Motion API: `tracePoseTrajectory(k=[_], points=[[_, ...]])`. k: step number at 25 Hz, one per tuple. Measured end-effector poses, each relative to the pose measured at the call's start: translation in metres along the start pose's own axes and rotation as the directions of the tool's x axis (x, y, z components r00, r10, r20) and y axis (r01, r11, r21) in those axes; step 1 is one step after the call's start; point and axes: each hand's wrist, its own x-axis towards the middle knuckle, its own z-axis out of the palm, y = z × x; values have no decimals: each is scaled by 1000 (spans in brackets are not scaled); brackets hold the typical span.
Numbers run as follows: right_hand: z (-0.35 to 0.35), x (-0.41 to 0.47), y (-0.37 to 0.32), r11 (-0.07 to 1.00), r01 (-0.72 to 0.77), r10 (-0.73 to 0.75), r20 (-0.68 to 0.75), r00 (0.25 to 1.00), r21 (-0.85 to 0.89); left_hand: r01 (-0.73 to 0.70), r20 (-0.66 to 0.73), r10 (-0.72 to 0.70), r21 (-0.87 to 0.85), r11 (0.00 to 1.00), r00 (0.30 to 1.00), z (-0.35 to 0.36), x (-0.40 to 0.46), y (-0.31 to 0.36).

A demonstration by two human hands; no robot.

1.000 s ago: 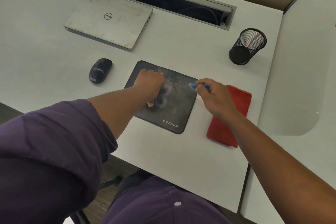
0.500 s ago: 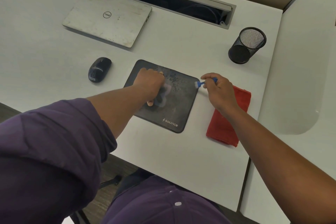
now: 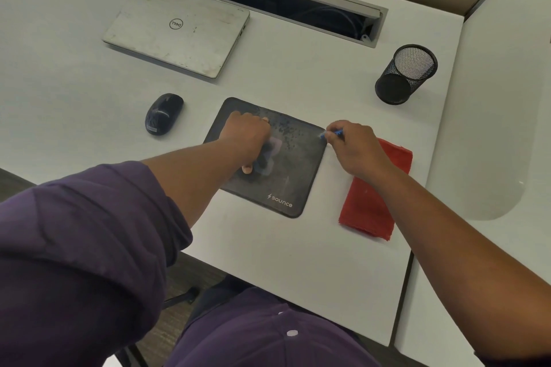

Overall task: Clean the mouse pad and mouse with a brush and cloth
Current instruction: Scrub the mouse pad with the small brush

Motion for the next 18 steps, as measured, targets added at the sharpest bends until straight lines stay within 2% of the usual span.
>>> tracePoseTrajectory(k=[2,4,5,6,8,9,10,12,14,15,18], points=[[-1,1,3,990,8,21,200,980,-142,-2,-2,2,4,1000,1000,0,0,0],[-6,-5,2,998,-58,57,395,917,-8,-5,-5,5,-3,1000,1000,1,0,-1],[-8,-8,1,994,-80,41,402,915,80,-6,-10,6,-3,1000,1000,1,0,-1],[-10,-8,0,991,-52,10,325,946,120,-6,-12,6,-4,1000,1000,2,0,-1],[-10,-5,-2,997,57,-59,67,996,43,-3,-5,3,-13,1000,1000,2,0,-1],[-10,-3,-3,997,75,-75,10,997,2,-2,-2,2,-15,1000,1000,2,0,-2],[-10,-3,-4,997,67,-66,20,998,-43,-4,-3,4,-13,1000,1000,2,0,-1],[-10,-5,0,996,4,16,215,977,-91,-4,-5,4,-12,1000,1000,3,1,-1],[-11,-12,1,997,-81,74,382,921,3,-2,-5,2,-20,1000,1000,3,1,-2],[-13,-13,1,996,-74,50,362,931,52,-5,-11,4,-24,1000,1000,4,1,-2],[-16,-2,1,997,69,-71,55,996,30,-8,-25,8,-16,1000,1000,4,2,-3]])
